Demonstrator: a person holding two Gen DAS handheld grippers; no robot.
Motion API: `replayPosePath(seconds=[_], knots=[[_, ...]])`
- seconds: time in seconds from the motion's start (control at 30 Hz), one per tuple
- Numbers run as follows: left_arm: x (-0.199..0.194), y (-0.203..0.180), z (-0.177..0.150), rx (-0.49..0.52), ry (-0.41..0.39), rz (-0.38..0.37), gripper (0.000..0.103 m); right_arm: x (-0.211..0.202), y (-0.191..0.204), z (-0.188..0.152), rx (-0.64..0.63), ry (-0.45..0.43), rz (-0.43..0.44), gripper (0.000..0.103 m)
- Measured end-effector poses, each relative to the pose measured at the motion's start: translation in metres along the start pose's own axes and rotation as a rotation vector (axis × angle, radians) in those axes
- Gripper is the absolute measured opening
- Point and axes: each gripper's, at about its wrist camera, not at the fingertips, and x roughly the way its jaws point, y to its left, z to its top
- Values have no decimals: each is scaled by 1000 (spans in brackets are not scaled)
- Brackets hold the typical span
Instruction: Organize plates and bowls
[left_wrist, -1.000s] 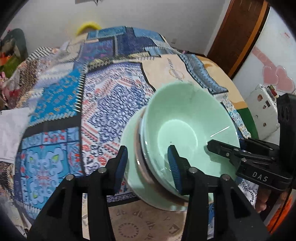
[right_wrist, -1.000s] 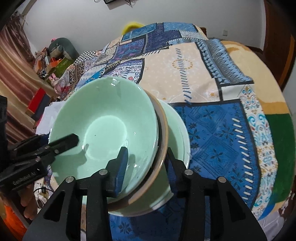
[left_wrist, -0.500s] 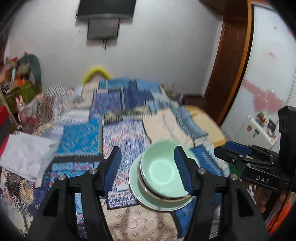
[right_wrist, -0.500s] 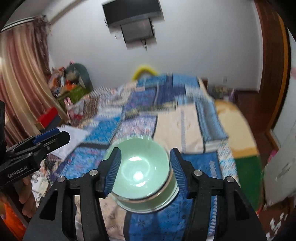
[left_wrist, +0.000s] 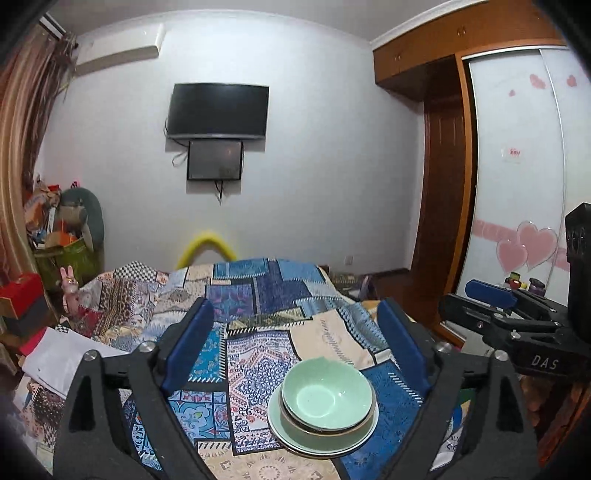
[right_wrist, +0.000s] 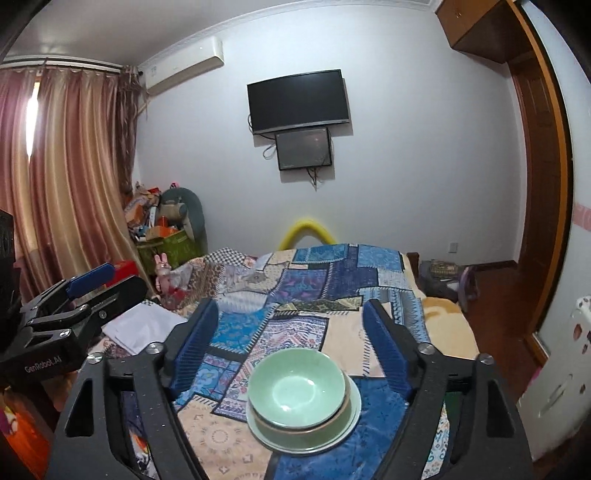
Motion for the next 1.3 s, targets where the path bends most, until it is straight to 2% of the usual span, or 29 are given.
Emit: replayPosePath(seconds=[0.07, 0.17, 0.23, 0.3, 1.3], knots=[[-4, -2, -1, -2, -12, 4, 99, -2, 0, -1, 6, -11, -1, 89], [-5, -4, -3, -4, -22, 8, 102, -2, -1, -3, 12, -18, -4, 92], [-4, -6, -6, 1, -24, 12, 102, -2, -2, -4, 18, -25, -8, 101], [-5, -8, -8, 4, -23, 11, 102, -8, 0, -6, 17, -42, -21, 102], [-2, -7, -14, -1, -18, -2, 103, -19, 1, -11, 14, -55, -32, 103]])
